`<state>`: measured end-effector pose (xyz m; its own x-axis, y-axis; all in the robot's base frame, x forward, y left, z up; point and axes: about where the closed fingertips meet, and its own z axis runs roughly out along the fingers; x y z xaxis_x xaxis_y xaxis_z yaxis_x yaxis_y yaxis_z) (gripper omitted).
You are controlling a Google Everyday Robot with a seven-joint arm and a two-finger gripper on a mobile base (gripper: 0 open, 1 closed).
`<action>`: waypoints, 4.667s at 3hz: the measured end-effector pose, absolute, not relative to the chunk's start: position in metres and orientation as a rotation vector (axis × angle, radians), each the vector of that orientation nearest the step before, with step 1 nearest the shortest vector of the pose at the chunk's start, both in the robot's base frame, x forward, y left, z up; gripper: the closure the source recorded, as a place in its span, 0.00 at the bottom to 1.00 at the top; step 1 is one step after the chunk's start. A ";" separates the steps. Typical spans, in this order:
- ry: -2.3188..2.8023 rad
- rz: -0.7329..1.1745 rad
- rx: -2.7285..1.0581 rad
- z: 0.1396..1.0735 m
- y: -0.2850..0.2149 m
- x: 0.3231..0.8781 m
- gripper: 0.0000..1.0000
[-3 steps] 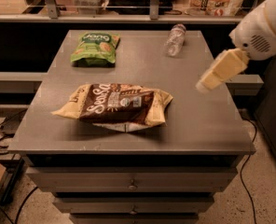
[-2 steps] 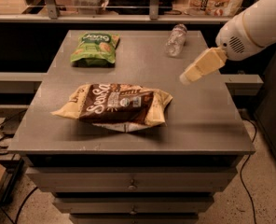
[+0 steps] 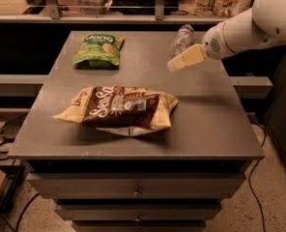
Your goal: Move water bottle near green rice chip bag
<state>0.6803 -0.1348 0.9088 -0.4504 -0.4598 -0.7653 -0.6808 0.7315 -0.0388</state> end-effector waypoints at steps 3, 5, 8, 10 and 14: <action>2.151 0.328 -0.718 0.897 -0.135 0.725 0.00; 2.138 0.276 -0.523 0.879 -0.142 0.787 0.00; 2.146 0.345 -0.383 0.847 -0.126 0.852 0.17; 2.115 0.345 -0.393 0.859 -0.114 0.863 0.63; 2.038 0.491 -0.659 0.884 -0.029 0.839 1.00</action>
Offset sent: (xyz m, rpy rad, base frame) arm 0.0345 -0.0082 -0.0213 0.0662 0.0605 -0.1307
